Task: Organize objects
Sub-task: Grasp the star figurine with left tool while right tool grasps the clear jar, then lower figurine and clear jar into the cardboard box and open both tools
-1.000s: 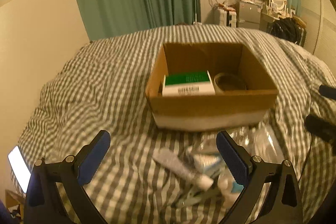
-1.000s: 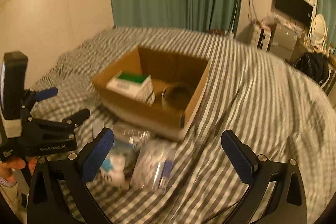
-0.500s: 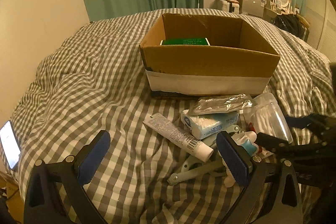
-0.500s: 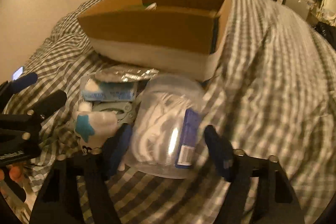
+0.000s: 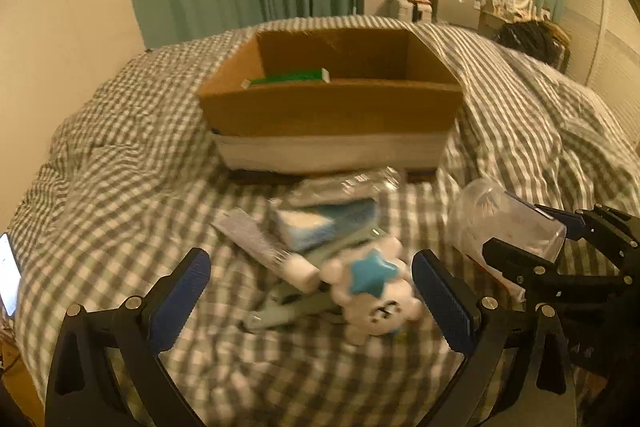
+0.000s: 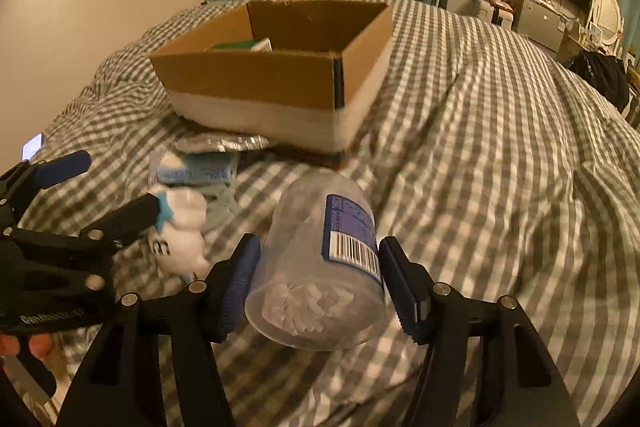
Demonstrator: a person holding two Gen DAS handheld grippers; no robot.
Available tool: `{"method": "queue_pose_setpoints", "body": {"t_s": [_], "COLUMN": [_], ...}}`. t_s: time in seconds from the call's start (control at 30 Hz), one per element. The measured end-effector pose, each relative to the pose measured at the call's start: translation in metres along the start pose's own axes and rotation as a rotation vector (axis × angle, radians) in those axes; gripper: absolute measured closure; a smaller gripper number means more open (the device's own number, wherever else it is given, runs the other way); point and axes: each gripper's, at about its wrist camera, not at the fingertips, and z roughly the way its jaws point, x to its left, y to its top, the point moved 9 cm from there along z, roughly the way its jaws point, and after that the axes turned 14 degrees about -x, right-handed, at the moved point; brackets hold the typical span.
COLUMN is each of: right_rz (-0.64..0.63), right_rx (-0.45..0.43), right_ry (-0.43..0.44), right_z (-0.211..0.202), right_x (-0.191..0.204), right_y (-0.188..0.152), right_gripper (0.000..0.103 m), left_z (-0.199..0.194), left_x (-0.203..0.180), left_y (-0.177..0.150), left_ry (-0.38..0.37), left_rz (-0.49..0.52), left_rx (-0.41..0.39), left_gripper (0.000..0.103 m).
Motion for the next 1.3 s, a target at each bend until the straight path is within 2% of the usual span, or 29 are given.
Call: {"method": "queue_pose_setpoints", "body": {"t_s": [0.13,0.27,0.33,0.43,0.47,0.5,0.67,0.8,0.97,1.3], "right_rz": [0.048,0.07,0.068,0.077,0.07,0.062,0.06,0.069,0.012,-0.058], "right_rx": [0.071,0.085,0.105,0.155,0.151,0.142,0.065,-0.029,-0.063,-0.16], "right_ry": [0.008,0.019,0.032,0.047,0.04,0.036,0.014,-0.014,-0.02,0.013], "right_z": [0.011,0.013,0.016,0.028,0.028,0.027,0.013,-0.007,-0.021,-0.046], "right_x": [-0.01,-0.014,-0.012,-0.011,-0.011,-0.011,-0.012,-0.013,0.002,0.025], "right_y": [-0.018,-0.021,-0.026,-0.037,-0.038,-0.037,-0.024,-0.006,0.009,0.06], "right_gripper": [0.042,0.041,0.041,0.041,0.042,0.042,0.042,0.042,0.042,0.042], "left_z": [0.009,0.021,0.026,0.031,0.033,0.033,0.023,0.012,-0.009,-0.021], "left_x": [-0.008,-0.013,-0.016,-0.025,-0.025,-0.025,-0.023,-0.024,-0.019,0.008], "left_y": [-0.013,-0.028,-0.033,-0.04,-0.043,-0.044,-0.041,-0.034,-0.008,0.056], "left_ry": [-0.009,-0.013,-0.022,-0.038,-0.036,-0.032,-0.06,-0.082,-0.11,-0.074], "left_rz": [-0.003,0.016,0.024,0.057,0.071,0.081,0.076,0.081,0.035,-0.009], "left_rx": [0.036,0.074,0.086,0.1,0.11,0.115,0.108,0.074,-0.009,-0.122], "left_gripper": [0.0,0.007,0.014,0.031,0.043,0.049,0.059,0.059,0.059,0.059]}}
